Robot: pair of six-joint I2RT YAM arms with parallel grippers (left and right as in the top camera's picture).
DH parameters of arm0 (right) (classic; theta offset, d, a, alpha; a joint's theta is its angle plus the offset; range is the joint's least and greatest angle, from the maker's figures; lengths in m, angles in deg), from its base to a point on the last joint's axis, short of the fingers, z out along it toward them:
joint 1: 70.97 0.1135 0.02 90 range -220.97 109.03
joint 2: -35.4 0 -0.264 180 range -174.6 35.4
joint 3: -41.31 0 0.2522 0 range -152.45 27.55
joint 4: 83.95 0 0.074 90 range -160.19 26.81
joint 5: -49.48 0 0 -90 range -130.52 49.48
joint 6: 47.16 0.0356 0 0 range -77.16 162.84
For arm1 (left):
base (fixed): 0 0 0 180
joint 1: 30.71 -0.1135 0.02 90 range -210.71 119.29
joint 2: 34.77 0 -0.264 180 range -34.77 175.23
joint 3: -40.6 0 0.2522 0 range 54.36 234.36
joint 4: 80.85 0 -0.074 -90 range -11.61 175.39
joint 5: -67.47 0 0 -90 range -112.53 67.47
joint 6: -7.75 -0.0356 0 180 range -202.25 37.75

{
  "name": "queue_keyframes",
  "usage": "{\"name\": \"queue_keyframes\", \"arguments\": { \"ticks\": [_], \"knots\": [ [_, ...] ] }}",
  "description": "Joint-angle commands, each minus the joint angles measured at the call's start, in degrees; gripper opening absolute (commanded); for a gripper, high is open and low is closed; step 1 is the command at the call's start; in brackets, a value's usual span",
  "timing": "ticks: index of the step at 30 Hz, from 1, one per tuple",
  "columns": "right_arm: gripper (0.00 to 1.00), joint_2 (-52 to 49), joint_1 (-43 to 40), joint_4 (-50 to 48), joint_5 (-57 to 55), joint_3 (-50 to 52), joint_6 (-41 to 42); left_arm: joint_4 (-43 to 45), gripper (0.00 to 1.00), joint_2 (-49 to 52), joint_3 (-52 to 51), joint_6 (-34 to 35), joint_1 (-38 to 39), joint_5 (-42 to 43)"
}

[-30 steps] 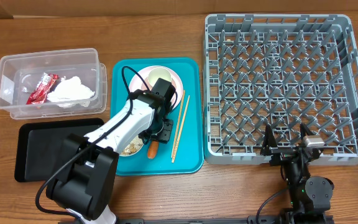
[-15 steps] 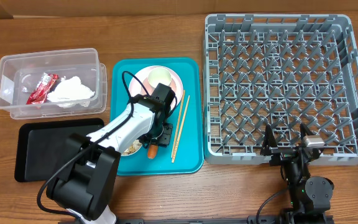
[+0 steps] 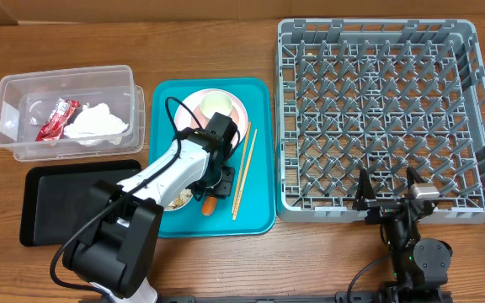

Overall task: Sort waste into correct bins and load items into the dishwasher
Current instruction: 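Lower the left gripper onto the carrot and close on it, then lift the carrot and carry it left to the black tray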

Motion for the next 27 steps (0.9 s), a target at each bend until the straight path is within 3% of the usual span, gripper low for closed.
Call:
{"name": "queue_keyframes", "arguments": {
  "ticks": [1, 17, 27],
  "knots": [
    [1.0, 0.68, -0.39, -0.44, 0.13, 0.61, -0.04, 0.2, 0.35, 0.26, -0.66, 0.81, 0.09, 1.55],
    [1.0, 0.68, -0.39, -0.44, 0.13, 0.61, -0.04, 0.17, 0.34, 0.26, -0.66, 0.79, 0.94, 1.31],
    [1.0, 0.68, -0.39, -0.44, 0.13, 0.61, -0.04, -0.76, 0.1, 0.26, 0.35, 0.79, 0.94, 1.09]
  ]
}}
